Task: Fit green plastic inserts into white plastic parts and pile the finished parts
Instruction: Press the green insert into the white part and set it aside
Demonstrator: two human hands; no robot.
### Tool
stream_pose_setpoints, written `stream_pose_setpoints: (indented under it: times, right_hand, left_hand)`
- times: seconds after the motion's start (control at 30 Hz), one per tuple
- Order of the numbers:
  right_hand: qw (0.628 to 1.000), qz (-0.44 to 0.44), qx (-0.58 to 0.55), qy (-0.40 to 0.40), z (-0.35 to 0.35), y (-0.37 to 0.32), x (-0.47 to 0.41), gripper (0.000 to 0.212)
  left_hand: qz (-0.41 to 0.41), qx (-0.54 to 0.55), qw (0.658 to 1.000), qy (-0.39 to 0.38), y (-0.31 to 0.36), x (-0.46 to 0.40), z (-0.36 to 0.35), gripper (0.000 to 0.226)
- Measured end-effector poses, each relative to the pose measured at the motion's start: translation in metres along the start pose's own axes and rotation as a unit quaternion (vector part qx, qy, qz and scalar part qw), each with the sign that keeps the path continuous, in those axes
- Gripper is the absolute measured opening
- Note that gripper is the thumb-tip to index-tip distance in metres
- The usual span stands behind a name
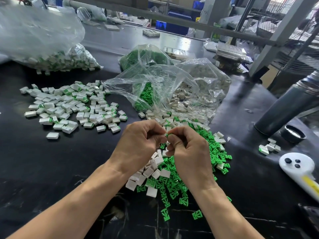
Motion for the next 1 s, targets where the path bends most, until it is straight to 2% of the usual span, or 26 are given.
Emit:
stream_pose_setpoints:
  times: [0.43, 0.63, 1.0]
  right_hand:
    - [1.0, 0.001, 0.014, 0.007, -0.001, -0.001, 0.003, 0.022]
    - [0.994, -0.06, -0.092, 0.008, 0.0, 0.008, 0.002, 0.027]
    - [0.984, -0.097, -0.151, 0.001, 0.0, 0.01, 0.0, 0.026]
  left_hand:
    - [-0.021, -0.006, 1.0, -0.001, 0.004, 0.0, -0.002, 0.034]
    - [0.021, 0.029, 0.999, 0.007, -0.006, -0.002, -0.001, 0.027]
    - [0.046, 0.056, 0.997, 0.002, -0.006, 0.002, -0.005, 0.02]
Point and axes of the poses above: each hand's wrist, its own x-axis away from the middle knuckle, its own z-axis out of the back of the hand, y = z × x, the point moved 9 cm from there along -x, towards the middle knuckle, and after that the axes turned 11 degrees about y, right-handed, at the moved point
